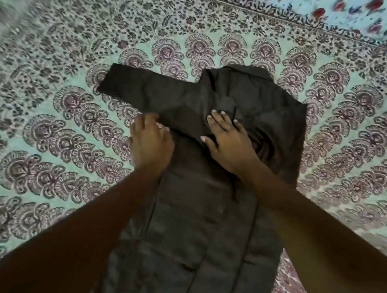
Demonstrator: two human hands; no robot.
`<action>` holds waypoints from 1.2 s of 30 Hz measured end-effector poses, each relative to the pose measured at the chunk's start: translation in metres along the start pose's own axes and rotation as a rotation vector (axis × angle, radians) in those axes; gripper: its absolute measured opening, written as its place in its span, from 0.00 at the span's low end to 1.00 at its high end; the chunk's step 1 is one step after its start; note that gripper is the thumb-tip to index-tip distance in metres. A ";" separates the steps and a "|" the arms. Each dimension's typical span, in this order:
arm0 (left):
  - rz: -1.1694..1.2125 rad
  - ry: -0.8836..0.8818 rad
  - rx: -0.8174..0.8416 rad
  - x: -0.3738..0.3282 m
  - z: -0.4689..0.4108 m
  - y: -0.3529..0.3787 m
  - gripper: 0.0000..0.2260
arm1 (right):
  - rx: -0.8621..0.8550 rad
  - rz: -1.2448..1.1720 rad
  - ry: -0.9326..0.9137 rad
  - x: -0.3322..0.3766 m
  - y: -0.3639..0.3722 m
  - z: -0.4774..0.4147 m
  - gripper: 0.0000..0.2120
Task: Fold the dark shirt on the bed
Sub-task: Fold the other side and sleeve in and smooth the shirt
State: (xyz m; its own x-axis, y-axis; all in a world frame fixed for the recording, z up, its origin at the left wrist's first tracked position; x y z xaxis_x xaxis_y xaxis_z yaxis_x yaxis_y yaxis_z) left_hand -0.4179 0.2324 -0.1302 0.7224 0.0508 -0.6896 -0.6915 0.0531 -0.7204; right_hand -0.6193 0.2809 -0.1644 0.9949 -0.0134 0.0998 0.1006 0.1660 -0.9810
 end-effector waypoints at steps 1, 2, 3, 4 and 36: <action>0.011 -0.136 -0.053 0.008 -0.021 -0.009 0.23 | 0.015 -0.006 0.020 0.005 0.006 -0.005 0.33; 0.050 -0.266 -0.084 0.013 -0.037 -0.017 0.27 | 0.019 -0.004 0.044 0.007 0.012 -0.006 0.33; 0.093 -0.374 -0.109 0.022 -0.052 -0.023 0.31 | -0.001 0.002 0.067 0.010 0.016 -0.006 0.33; 0.129 -0.449 -0.127 0.032 -0.067 -0.027 0.34 | -0.032 0.006 0.088 0.013 0.020 -0.005 0.35; 0.998 -0.266 0.765 -0.063 0.205 -0.012 0.47 | 0.047 -2.031 0.767 0.008 -0.028 0.209 0.33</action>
State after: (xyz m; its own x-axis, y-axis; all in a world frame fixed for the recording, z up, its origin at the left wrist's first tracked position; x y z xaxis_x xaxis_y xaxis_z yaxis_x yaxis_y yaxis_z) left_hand -0.4549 0.4333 -0.0632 -0.0665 0.5914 -0.8037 -0.8181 0.4288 0.3832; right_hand -0.6146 0.4821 -0.1013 -0.6372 -0.4371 0.6347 0.7438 -0.5644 0.3581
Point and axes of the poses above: each hand's wrist, its own z-axis away from the middle knuckle, its own y-axis out of the palm, x = y × z, the point moved 6 cm from there along -z, towards the middle knuckle, and after that the axes turned 12 degrees about z, right-handed, at the moved point
